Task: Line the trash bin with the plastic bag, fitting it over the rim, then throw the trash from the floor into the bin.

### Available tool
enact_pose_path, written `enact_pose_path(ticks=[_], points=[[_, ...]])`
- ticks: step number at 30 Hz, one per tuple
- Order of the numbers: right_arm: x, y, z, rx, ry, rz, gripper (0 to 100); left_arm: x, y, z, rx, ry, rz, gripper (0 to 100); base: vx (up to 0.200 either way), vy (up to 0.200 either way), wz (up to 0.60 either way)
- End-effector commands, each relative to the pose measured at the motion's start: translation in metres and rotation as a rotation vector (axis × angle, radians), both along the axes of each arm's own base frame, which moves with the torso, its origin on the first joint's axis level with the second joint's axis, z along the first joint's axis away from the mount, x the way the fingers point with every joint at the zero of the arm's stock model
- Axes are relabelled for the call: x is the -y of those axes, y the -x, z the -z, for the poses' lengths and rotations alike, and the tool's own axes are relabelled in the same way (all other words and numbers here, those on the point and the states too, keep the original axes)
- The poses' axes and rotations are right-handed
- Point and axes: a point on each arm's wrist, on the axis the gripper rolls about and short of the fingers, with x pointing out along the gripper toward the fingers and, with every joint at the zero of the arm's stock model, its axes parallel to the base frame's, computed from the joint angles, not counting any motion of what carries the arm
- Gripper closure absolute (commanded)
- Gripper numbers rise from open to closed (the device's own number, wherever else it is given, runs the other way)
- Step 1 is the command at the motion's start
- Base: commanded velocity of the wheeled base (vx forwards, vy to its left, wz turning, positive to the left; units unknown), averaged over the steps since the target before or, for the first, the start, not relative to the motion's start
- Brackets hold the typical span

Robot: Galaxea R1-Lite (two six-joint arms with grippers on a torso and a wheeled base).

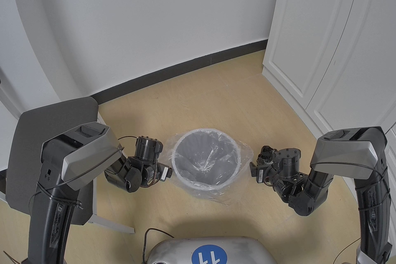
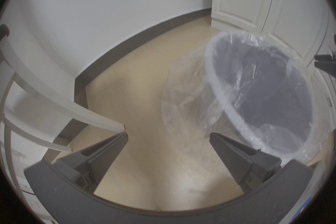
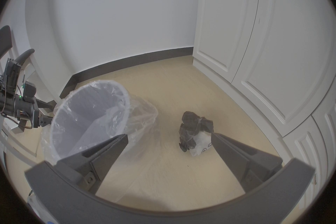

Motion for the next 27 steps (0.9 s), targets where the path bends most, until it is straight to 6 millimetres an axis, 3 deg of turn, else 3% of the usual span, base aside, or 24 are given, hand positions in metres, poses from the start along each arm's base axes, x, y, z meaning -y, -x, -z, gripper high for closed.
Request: enact_pose_path(ticks=[1,9,14,22,27], points=[[0.007,-0.006,0.021,-0.045,0.025,0.006,0,0.004,-0.011,0.007,-0.085,-0.031,-0.001,0,0.000,0.000,0.00],[0.016,-0.024,0.032,-0.091,0.043,0.024,0,0.009,-0.042,0.001,-0.079,-0.024,-0.013,0,0.000,0.000,0.00],[0.013,-0.042,0.030,-0.139,0.043,0.000,0,0.006,-0.061,0.022,-0.074,-0.034,-0.023,0,0.000,0.000,0.00],[0.010,-0.071,0.041,-0.222,0.050,-0.023,0,-0.005,-0.077,0.031,-0.063,-0.030,-0.051,0,0.000,0.000,0.00],[0.009,-0.079,0.039,-0.276,0.043,-0.058,0,-0.012,-0.086,0.040,-0.061,-0.033,-0.066,0,0.000,0.000,0.00]])
